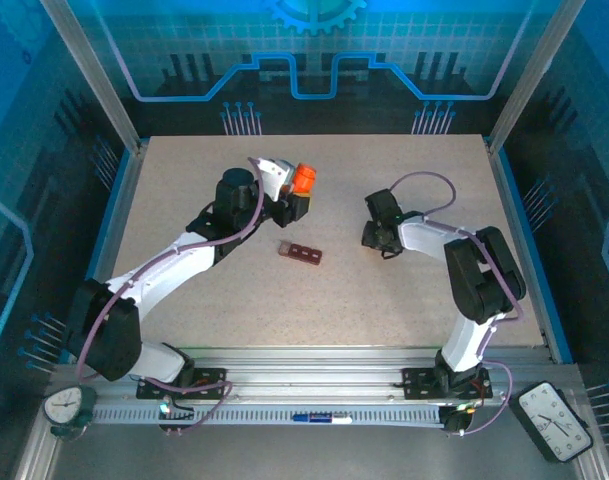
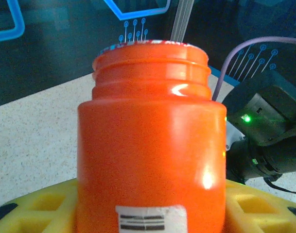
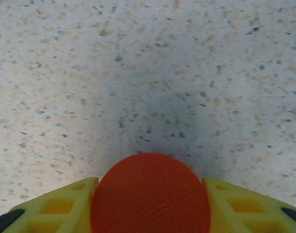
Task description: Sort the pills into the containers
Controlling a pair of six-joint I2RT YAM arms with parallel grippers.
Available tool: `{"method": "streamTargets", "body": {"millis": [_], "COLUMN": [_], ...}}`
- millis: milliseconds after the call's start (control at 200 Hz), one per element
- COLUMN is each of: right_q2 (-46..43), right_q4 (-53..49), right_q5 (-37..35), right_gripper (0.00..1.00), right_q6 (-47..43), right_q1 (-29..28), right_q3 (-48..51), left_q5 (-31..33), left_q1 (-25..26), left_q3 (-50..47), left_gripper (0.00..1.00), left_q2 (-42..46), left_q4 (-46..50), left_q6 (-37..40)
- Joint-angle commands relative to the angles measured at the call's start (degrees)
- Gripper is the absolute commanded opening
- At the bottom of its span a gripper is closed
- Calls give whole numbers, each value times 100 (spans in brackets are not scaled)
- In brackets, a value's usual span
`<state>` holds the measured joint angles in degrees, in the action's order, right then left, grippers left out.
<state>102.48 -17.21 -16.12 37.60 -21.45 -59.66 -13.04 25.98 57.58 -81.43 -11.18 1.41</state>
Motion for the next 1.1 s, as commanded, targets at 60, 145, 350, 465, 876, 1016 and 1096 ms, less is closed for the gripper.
{"method": "streamTargets", "body": {"millis": [60,145,350,465,876,1016,1096], "right_q2": [350,396,-70,-503,-756,-645,-543], "right_q4": [-291,-285,-205,-138,100,323,373], "right_q5": [62,167,486,923,2533,3056,3273], "right_gripper": [61,70,78,79,81,83,83], "right_q6": [234,210,-113,-343,-1798,-2278,-2532], "right_q1": [-131,-131,-115,-60,-256,-452,-599], "right_q3": [-200,-206,-117,-88,-476,-533,-626], "left_q5": [128,175,387,465,997,1150,1274], "left_q1": [-40,-40,-43,-40,-45,-49,-49], "left_q3": [-1,-10,-99,-115,-851,-1234,-1415], "left_gripper": [0,0,0,0,0,0,0], "left_q2": [389,457,540,522,1072,1328,1435], "left_q4": [181,276,284,301,344,398,453], "left_q6": [50,74,114,95,-527,-686,-679]}}
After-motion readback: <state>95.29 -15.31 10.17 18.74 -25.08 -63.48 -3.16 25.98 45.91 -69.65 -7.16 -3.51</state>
